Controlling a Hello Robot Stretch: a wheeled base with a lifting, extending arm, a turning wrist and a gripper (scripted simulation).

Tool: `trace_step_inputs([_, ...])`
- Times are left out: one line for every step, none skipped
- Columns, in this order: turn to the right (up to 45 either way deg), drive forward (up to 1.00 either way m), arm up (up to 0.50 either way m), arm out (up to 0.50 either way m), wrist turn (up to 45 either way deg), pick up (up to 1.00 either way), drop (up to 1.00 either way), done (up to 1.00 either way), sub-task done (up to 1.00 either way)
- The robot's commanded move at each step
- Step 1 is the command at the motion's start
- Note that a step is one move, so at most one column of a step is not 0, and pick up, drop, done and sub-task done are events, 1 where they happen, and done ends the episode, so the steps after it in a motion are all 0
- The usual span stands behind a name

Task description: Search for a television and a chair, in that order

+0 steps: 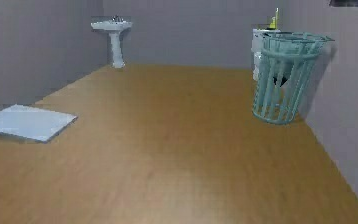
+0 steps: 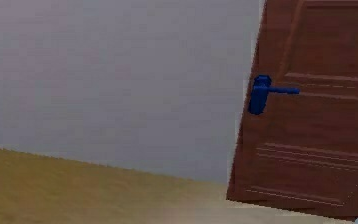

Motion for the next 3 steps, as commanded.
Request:
trace_step_inputs([-45.0, 0.0, 0.0, 0.0, 0.0, 0.0, 0.0, 0.0, 0.0])
trace_step_inputs([-12.0, 0.0, 0.0, 0.0, 0.0, 0.0, 0.0, 0.0, 0.0])
trace_step_inputs([0.0, 0.8, 0.0, 0.0, 0.0, 0.0, 0.0, 0.0, 0.0])
